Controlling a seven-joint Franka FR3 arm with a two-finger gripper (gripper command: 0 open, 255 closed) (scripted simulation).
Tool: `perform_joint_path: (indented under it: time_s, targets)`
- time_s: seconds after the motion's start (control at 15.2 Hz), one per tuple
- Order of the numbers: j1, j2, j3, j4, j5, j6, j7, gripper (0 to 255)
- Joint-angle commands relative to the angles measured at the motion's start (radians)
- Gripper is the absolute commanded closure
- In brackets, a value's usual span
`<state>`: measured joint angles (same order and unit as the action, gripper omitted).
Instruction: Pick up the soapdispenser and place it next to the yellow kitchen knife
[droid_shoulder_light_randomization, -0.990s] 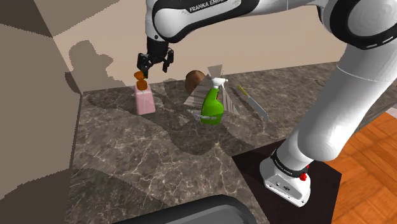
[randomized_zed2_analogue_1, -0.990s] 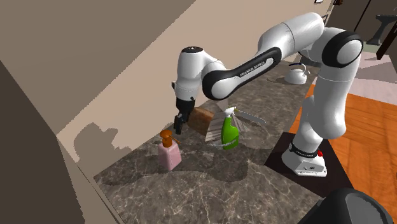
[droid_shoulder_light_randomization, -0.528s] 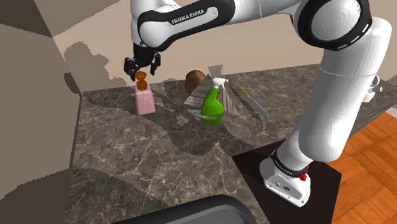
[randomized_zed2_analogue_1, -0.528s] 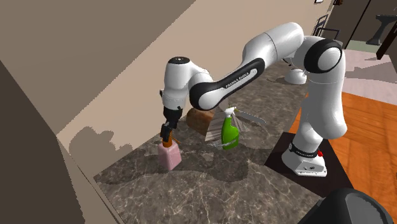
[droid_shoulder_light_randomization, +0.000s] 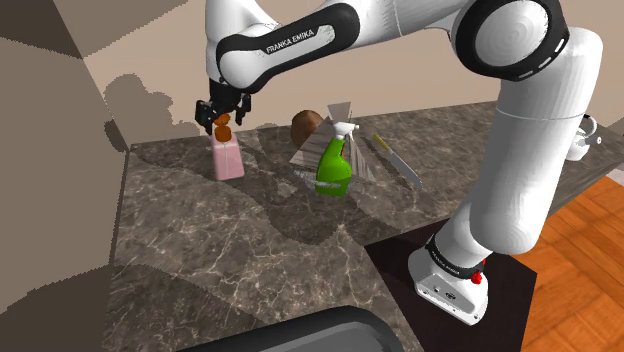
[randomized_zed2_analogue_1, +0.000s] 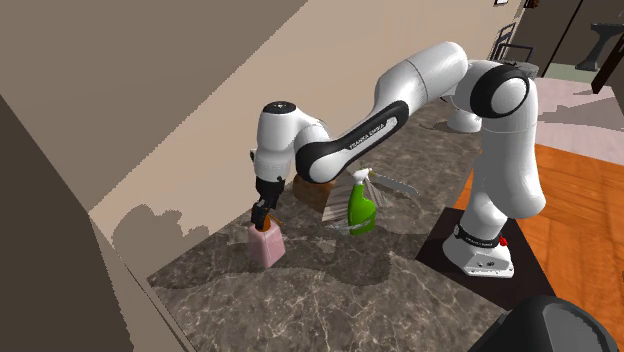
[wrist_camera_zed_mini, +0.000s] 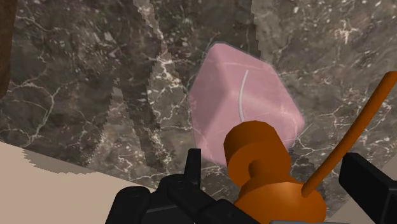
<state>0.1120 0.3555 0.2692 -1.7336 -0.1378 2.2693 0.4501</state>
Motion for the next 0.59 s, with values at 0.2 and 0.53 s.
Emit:
perform_joint_path:
  time_s: [0.2, 0.53]
  targets:
    - [0.0, 0.0, 0.0, 0.0, 0.0, 0.001, 0.0, 0]
    - [0.0, 0.0, 0.0, 0.0, 0.0, 0.001, 0.0, 255]
